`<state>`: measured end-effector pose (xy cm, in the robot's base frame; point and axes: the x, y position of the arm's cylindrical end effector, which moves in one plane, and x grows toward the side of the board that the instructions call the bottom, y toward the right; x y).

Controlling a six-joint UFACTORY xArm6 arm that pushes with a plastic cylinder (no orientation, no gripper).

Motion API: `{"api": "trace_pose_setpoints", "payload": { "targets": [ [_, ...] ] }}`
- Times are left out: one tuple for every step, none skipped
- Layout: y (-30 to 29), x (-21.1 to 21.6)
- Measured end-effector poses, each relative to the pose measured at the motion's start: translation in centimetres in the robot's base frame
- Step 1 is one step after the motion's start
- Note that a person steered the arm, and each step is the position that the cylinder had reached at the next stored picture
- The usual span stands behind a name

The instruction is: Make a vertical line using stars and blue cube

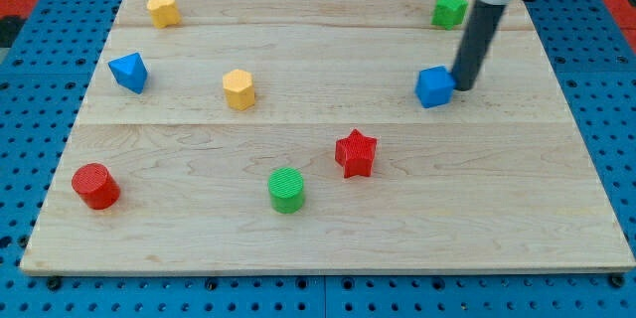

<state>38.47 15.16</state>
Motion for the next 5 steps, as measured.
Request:
{"api": "trace_pose_setpoints", "payload": {
  "targets": [
    [-4.2,0.1],
    [-3.3,0.8],
    [-3.9,1.5],
    [-5.2,1.5],
    [-4.3,1.3]
  ]
}}
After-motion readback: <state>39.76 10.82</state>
